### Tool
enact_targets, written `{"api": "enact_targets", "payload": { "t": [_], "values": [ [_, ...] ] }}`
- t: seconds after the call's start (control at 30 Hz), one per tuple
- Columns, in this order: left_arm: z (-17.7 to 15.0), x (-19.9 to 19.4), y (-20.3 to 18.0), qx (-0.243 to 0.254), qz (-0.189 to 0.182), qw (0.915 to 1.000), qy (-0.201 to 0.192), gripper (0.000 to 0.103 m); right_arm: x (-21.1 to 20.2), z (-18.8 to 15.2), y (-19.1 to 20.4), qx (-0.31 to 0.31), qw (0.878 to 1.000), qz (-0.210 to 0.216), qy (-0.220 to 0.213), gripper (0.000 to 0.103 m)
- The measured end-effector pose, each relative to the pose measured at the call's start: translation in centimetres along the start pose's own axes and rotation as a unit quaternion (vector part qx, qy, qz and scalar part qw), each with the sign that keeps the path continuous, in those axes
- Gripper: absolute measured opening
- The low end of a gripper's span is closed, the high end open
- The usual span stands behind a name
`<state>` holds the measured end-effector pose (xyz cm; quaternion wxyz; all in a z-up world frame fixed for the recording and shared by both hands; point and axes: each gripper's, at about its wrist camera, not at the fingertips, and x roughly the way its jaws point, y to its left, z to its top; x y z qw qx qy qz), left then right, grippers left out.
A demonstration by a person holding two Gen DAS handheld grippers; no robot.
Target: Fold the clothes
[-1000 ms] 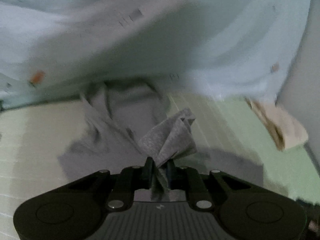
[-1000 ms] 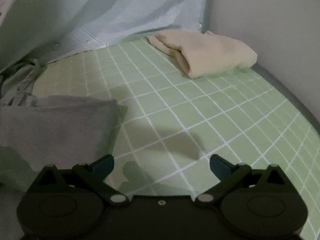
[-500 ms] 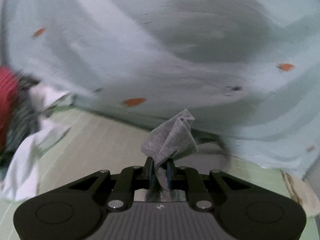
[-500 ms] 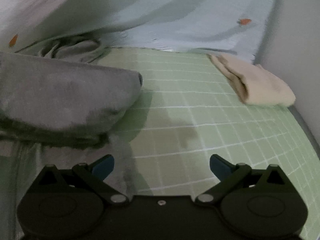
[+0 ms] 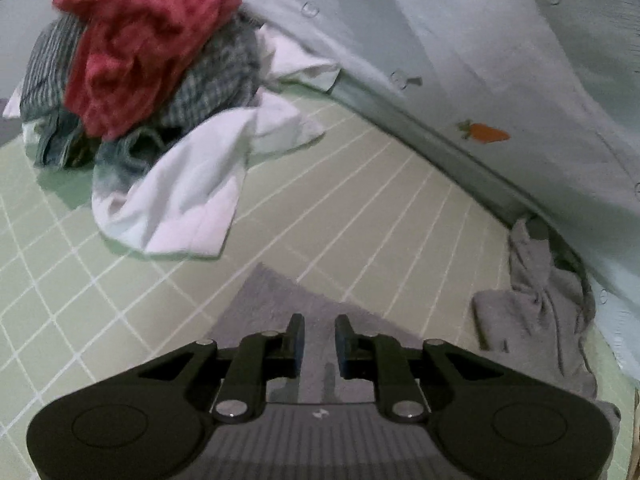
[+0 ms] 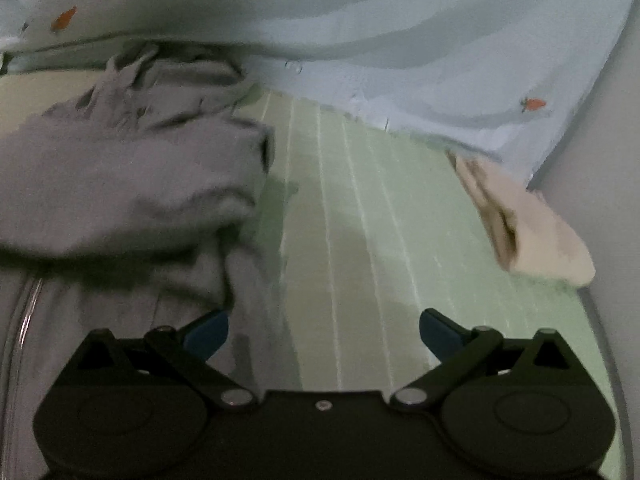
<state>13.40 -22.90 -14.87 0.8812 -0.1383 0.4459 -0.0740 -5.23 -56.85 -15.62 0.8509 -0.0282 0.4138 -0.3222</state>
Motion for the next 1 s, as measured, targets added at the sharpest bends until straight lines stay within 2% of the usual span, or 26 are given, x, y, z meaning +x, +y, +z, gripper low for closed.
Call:
{"api": "enact_targets", "payload": {
  "t": [0.03,0.1,0.17,0.27,0.37,0.4,0.43,0.53,0.67,0.8,0.87,0.93,0.97,1.0],
  "values": [
    [-0.1,0.4,0.7,-0.008,0.006,0.9999,0.006,0.025,0.2,0.6,0.0,-0.001,1.0,-0.003,-0.007,0.103],
    [-0.2,0.3,0.9,-0.011,0.003,0.9999,0.012,0.045,0.9,1.6,0.3,-0.011,1.0,-0.008,-0.018,0.103],
    [-0.6,0.4,0.9,-0.008,-0.001,0.9998,0.021,0.055,1.9,2.4,0.7,-0.033,0.999,0.003,-0.018,0.103],
    [-1.1,1.2,0.5,-0.003,0.005,0.9992,0.039,0.056,3.2,2.9,1.9,-0.072,0.997,0.006,-0.021,0.101],
    [-1.9,2.2,0.4,-0.004,0.017,0.9983,0.057,0.056,3.4,3.2,2.1,-0.076,0.997,0.014,-0.031,0.083],
    [-2.2,2.4,0.4,-0.004,0.021,0.9979,0.061,0.056,3.3,3.2,1.9,-0.07,0.997,0.021,-0.034,0.063],
    [-2.3,2.5,0.3,0.003,0.024,0.9979,0.059,0.056,3.1,3.2,1.7,-0.061,0.997,0.026,-0.035,0.036],
    [-2.5,2.4,-0.1,0.023,0.032,0.9977,0.055,0.056,1.9,2.2,0.4,-0.012,0.999,0.021,-0.044,0.026],
    [-2.7,2.4,-0.2,0.034,0.038,0.9973,0.053,0.056,2.1,0.8,-0.2,-0.002,1.0,0.012,-0.026,0.026],
    [-2.4,2.5,-0.1,0.024,0.038,0.9972,0.059,0.056,2.5,0.6,-0.1,0.001,1.0,0.008,-0.013,0.027],
    [-2.2,2.4,0.2,0.013,0.042,0.9969,0.065,0.059,2.3,0.9,0.0,0.0,1.0,0.0,-0.009,0.038],
    [-2.1,2.3,0.5,0.002,0.055,0.9959,0.072,0.071,2.2,1.2,-0.1,0.008,1.0,-0.012,-0.008,0.06],
    [-2.2,2.2,0.7,-0.002,0.064,0.9953,0.073,0.084,2.1,1.2,-0.2,0.015,1.0,-0.016,-0.007,0.064],
    [-2.3,2.1,0.9,-0.006,0.074,0.9947,0.071,0.087,2.0,1.2,-0.2,0.021,1.0,-0.019,-0.005,0.073]
  ]
}}
